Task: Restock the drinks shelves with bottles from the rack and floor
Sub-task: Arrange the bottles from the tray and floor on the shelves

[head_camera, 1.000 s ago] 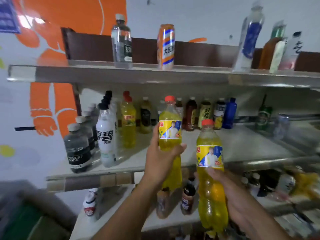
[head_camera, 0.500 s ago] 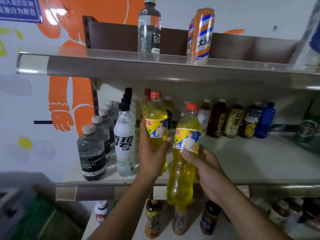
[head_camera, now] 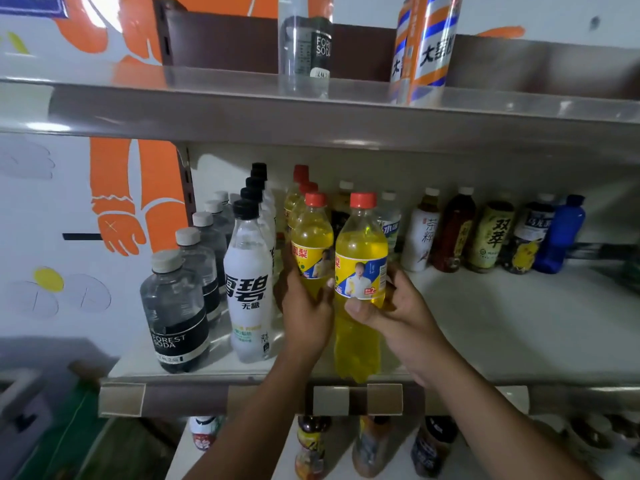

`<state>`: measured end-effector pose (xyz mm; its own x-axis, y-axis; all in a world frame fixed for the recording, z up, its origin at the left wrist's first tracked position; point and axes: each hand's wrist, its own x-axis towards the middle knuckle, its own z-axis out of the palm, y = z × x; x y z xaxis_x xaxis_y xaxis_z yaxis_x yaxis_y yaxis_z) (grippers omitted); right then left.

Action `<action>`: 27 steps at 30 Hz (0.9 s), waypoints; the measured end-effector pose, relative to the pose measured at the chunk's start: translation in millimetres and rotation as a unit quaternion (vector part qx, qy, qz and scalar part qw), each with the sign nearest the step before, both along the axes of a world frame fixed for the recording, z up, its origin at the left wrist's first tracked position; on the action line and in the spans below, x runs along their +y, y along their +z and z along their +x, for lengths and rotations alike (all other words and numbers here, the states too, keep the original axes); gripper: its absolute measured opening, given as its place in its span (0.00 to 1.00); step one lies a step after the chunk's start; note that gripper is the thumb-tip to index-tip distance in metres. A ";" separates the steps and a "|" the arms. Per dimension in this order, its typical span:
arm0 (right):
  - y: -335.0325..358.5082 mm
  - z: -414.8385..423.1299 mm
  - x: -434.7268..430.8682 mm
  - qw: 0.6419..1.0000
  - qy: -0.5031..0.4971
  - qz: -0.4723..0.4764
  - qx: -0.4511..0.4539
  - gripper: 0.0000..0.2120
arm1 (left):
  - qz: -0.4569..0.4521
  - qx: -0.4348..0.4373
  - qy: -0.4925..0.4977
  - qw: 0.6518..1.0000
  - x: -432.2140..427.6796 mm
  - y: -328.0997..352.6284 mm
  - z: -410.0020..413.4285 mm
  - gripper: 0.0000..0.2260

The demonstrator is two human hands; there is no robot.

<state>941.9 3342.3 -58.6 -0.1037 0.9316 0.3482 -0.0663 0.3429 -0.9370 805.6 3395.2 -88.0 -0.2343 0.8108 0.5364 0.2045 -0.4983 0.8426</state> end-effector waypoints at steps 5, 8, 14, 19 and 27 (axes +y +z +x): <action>-8.5 -2.9 12.3 1.000 0.004 0.008 0.028 0.31 | 0.013 -0.028 0.020 0.999 -3.1 1.6 -1.5 0.36; -14.7 -6.1 17.1 0.999 0.009 0.003 0.044 0.30 | 0.006 -0.043 -0.010 0.999 -5.2 3.4 -1.8 0.35; -26.6 -12.7 26.4 0.998 0.009 0.002 0.054 0.28 | -0.020 -0.105 -0.060 0.992 -8.4 -1.2 -5.0 0.27; -36.8 -27.7 28.0 0.998 0.013 0.001 0.062 0.28 | -0.052 -0.105 -0.049 0.992 -24.5 -9.3 -10.1 0.20; -42.6 -51.8 29.4 0.964 -0.098 -0.194 0.153 0.34 | -0.163 -0.134 -0.068 0.975 -44.8 -34.9 -6.8 0.31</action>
<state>890.1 3371.6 -101.2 0.1405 0.9891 -0.0449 -0.3289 0.0038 -0.9444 798.8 3350.4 -123.0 -0.2095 0.9613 0.1786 -0.0930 -0.2015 0.9751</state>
